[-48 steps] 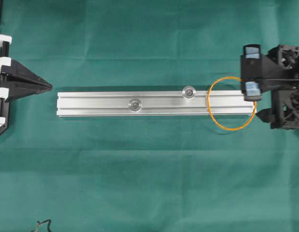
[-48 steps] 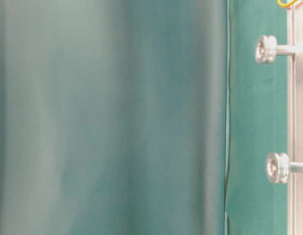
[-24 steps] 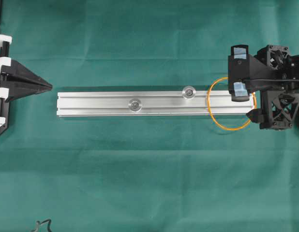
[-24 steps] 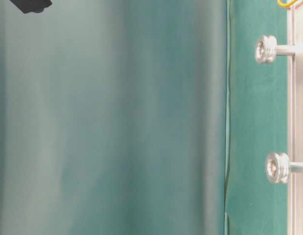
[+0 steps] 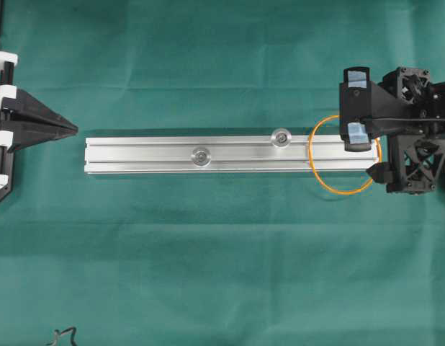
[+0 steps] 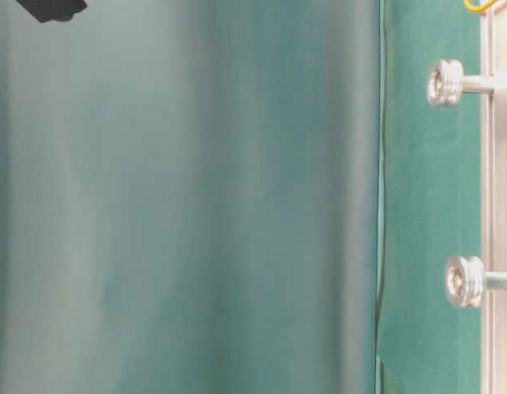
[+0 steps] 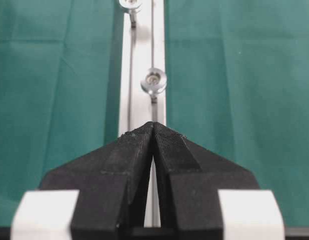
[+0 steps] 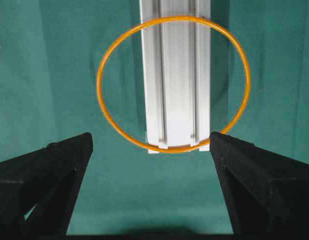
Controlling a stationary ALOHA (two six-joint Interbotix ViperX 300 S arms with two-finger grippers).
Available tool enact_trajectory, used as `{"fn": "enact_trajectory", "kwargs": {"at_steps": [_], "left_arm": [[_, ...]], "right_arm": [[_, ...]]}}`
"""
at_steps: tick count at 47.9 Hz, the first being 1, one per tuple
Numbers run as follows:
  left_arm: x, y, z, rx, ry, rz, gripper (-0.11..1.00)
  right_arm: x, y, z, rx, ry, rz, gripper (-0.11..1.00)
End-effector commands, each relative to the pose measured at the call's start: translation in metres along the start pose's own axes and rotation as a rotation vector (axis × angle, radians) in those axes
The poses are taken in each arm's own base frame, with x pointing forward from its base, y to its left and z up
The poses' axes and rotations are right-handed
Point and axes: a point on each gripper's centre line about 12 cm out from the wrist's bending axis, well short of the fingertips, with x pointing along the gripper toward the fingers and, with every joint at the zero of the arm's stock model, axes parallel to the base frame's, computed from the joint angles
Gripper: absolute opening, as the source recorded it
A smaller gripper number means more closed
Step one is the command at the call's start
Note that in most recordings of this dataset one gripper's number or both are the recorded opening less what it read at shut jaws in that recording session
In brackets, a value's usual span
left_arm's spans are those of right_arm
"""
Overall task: Hook the rubber onto the shaft.
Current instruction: 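Open the right gripper and lower it over the band's near edge, then close the right gripper on the orange band's edge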
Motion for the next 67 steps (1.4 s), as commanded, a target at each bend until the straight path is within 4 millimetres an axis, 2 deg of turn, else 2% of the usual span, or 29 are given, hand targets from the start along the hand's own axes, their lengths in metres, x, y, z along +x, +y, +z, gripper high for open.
{"fn": "enact_trajectory", "kwargs": {"at_steps": [1,18,46,67], "left_arm": [[-0.002,0.001,0.012,0.001,-0.029,0.005,0.0],[-0.003,0.001,0.013,0.002,-0.032,0.003,0.0],[-0.002,0.001,0.012,0.001,-0.031,0.005,0.0],[-0.002,0.001,0.012,0.001,-0.031,0.005,0.0]], "right_arm": [[-0.008,0.001,0.006,0.003,-0.034,0.01,0.97],[0.009,0.006,0.002,0.008,-0.026,0.033,0.97],[0.059,0.02,-0.005,-0.038,-0.013,0.047,0.97],[0.09,0.029,-0.02,-0.077,0.002,0.055,0.97]]}}
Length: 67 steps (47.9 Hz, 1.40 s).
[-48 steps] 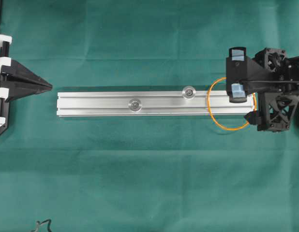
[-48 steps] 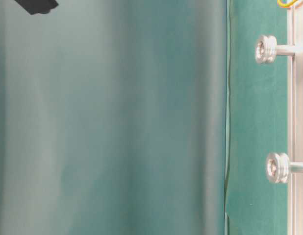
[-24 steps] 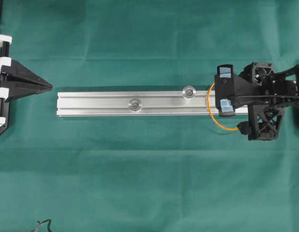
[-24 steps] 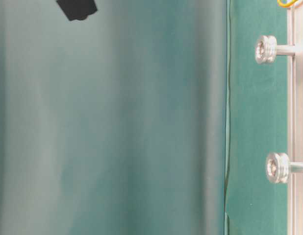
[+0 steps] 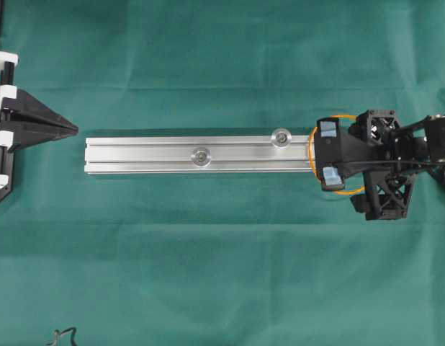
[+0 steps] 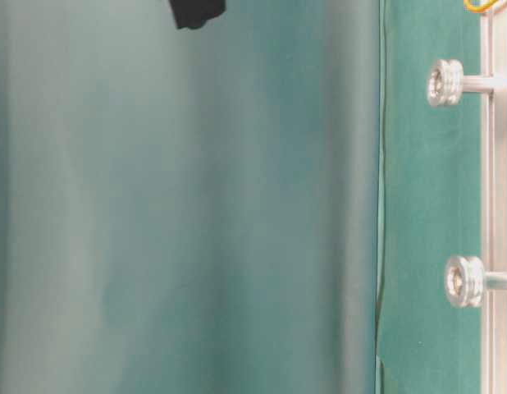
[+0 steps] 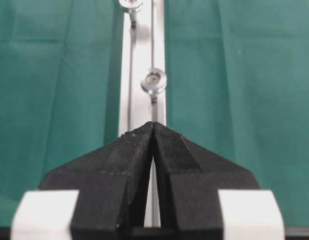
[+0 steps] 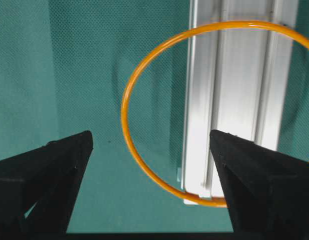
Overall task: Hook the rubber onto the shaft.
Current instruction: 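Close the right gripper on the orange band's edge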
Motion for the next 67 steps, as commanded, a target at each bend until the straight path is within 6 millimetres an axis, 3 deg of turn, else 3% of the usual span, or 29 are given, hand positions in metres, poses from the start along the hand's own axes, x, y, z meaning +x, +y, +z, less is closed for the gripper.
{"fn": "enact_trajectory", "kwargs": {"at_steps": [1,30,57,63,67], "left_arm": [[-0.002,0.001,0.012,0.002,-0.029,0.003,0.0],[-0.003,0.001,0.012,0.002,-0.031,0.003,0.0],[-0.003,0.001,0.012,0.002,-0.031,0.003,0.0],[-0.002,0.001,0.012,0.002,-0.029,0.003,0.0],[-0.002,0.001,0.012,0.002,-0.029,0.003,0.0]], "right_arm": [[0.003,0.004,0.001,-0.009,-0.021,0.011,0.97],[0.041,0.017,-0.014,-0.012,-0.017,0.05,0.97],[0.043,0.018,-0.014,-0.016,-0.029,0.053,0.96],[0.043,0.017,-0.014,-0.02,-0.028,0.05,0.92],[0.043,0.017,-0.014,-0.021,-0.027,0.048,0.81]]}}
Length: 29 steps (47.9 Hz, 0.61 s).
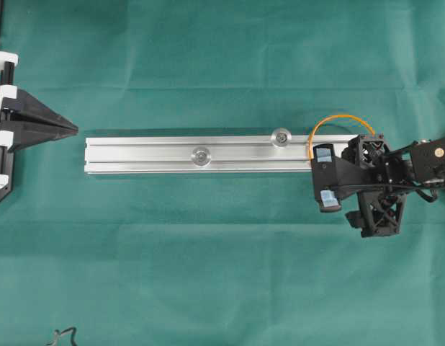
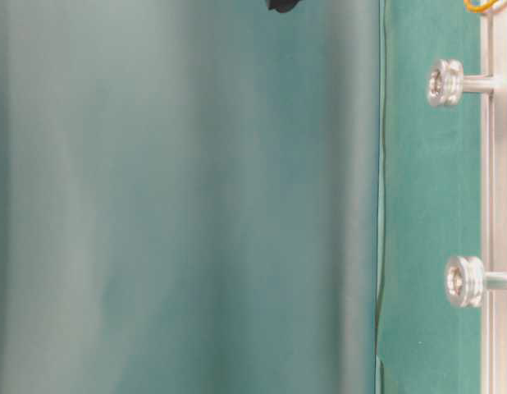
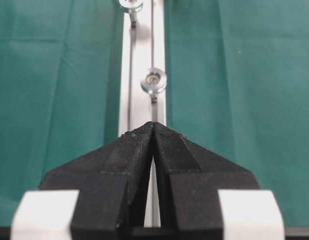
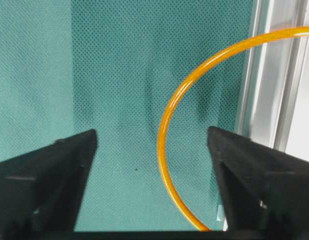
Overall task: Hook the rubber onto the shaft.
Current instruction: 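Close the right gripper on the orange band's edge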
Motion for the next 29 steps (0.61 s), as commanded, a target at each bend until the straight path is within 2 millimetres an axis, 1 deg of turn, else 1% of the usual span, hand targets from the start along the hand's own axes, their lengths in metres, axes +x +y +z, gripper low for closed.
{"fn": "enact_trajectory", "kwargs": {"at_steps": [1,3,10,14,15,17,29], "left_arm": [[-0.0025,0.0011,0.0122,0.001,-0.029,0.005,0.0],[-0.0025,0.0011,0.0122,0.001,-0.029,0.005,0.0],[-0.0029,0.0008,0.0124,0.002,-0.031,0.003,0.0],[-0.0029,0.0011,0.0124,0.001,-0.031,0.005,0.0],[-0.0029,0.0011,0.0124,0.001,-0.031,0.005,0.0],[-0.0029,0.0011,0.0124,0.001,-0.031,0.005,0.0],[-0.0027,0.0011,0.0128,0.001,-0.031,0.005,0.0]], "right_arm": [[-0.0035,0.0013,0.0039,-0.007,-0.02,0.003,0.77],[-0.0031,0.0015,0.0035,-0.01,-0.017,0.002,0.69],[-0.0035,0.0014,0.0034,-0.013,-0.017,0.001,0.3],[-0.0035,0.0013,0.0033,-0.013,-0.015,0.001,0.12],[-0.0033,0.0011,0.0038,-0.011,-0.016,0.0,0.09],[-0.0037,0.0011,0.0041,-0.011,-0.019,0.001,0.07],[-0.0038,0.0014,0.0051,-0.012,-0.02,0.001,0.07]]}}
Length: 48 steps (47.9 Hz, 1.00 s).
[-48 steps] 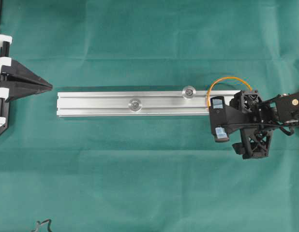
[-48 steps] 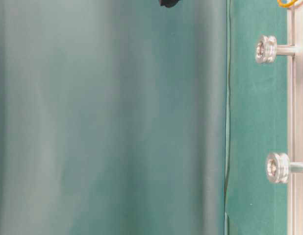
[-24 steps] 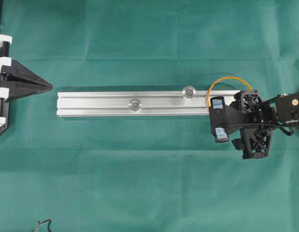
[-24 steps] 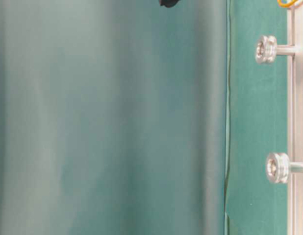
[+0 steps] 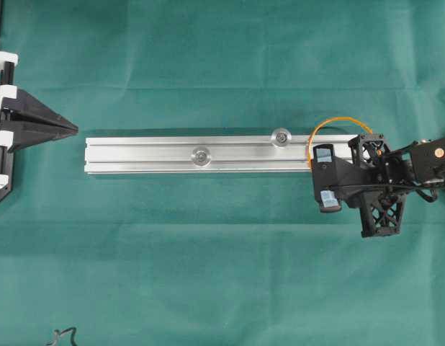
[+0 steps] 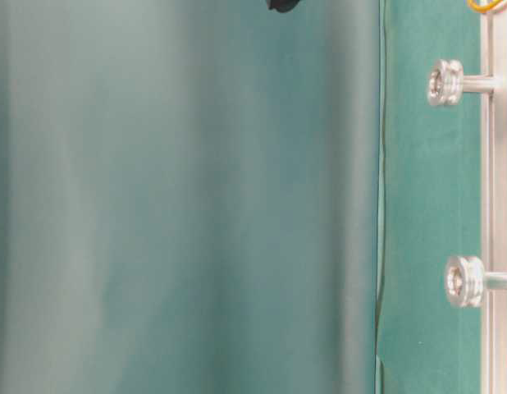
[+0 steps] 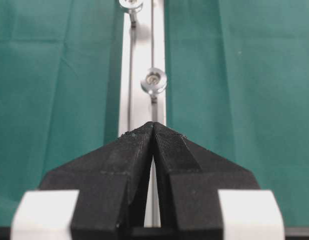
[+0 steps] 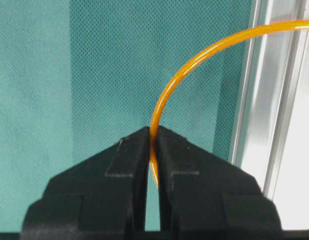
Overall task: Hook the rubber onto the shaft.
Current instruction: 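Close the right gripper on the orange band's edge, then lift the band with the right gripper and pull it leftward along the rail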
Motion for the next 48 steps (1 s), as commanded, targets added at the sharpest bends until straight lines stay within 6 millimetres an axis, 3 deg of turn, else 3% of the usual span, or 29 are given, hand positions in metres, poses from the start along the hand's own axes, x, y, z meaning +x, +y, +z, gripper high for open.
{"fn": "enact_trajectory", "kwargs": {"at_steps": [1,24,48], "left_arm": [[-0.003,0.001,0.012,0.002,-0.031,0.003,0.0],[-0.003,0.001,0.013,0.001,-0.031,0.005,0.0],[-0.002,0.001,0.012,0.001,-0.029,0.005,0.0]], "right_arm": [[-0.004,0.002,0.005,-0.009,-0.021,0.005,0.07],[-0.013,0.003,0.007,-0.013,-0.022,0.006,0.07],[-0.071,0.003,0.03,-0.076,-0.047,-0.047,0.07]]}}
